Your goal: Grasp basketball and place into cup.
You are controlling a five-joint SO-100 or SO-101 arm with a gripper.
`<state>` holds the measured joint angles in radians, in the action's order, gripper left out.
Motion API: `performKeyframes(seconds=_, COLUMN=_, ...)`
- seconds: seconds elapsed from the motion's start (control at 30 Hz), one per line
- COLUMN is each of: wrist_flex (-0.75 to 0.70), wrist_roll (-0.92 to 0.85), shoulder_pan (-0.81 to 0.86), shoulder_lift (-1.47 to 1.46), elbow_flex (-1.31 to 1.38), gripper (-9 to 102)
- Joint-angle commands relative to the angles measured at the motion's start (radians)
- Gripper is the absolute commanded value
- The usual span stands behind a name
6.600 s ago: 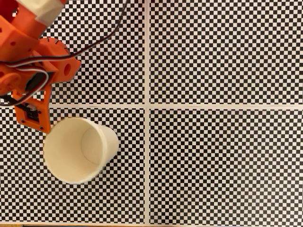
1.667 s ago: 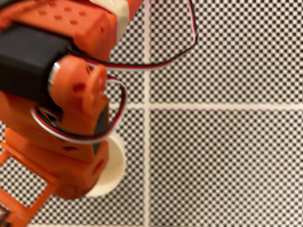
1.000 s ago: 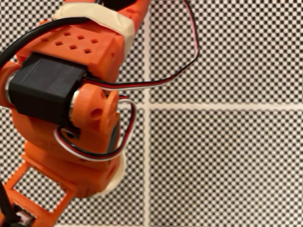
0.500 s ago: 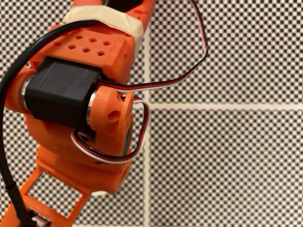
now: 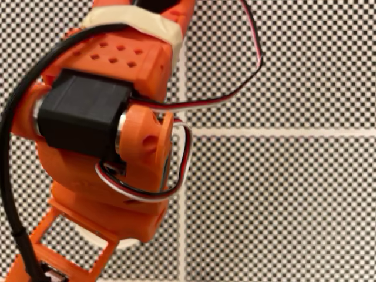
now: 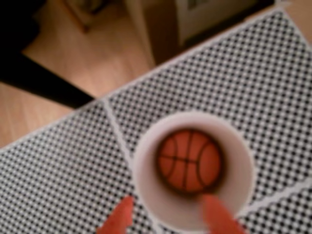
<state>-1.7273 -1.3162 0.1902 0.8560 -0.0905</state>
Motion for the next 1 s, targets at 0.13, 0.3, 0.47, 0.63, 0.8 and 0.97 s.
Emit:
performKeyframes(seconds=0.13, wrist_flex=0.0, wrist_roll=-0.063, shoulder_pan=0.021, shoulder_lift=0.146, elbow_flex=-0.058, gripper=0)
performKeyframes(seconds=0.3, wrist_flex=0.0, wrist_roll=-0.12, shoulder_pan=0.021, shoulder_lift=0.29, elbow_flex=-0.216, gripper=0)
performKeyframes(seconds=0.47, wrist_flex=0.0, wrist_roll=-0.222, shoulder_pan=0.009, shoulder_lift=0.419, elbow_flex=-0.33, gripper=0)
performKeyframes(seconds=0.63, wrist_flex=0.0, wrist_roll=-0.275, shoulder_pan=-0.035, shoulder_lift=0.522, elbow_flex=-0.347, gripper=0)
performKeyframes(seconds=0.8, wrist_flex=0.002, wrist_roll=-0.353, shoulder_pan=-0.072, shoulder_lift=0.611, elbow_flex=-0.341, gripper=0)
performKeyframes(seconds=0.97, wrist_flex=0.002, wrist_roll=-0.385, shoulder_pan=-0.098, shoulder_lift=0.703, elbow_flex=-0.345, gripper=0)
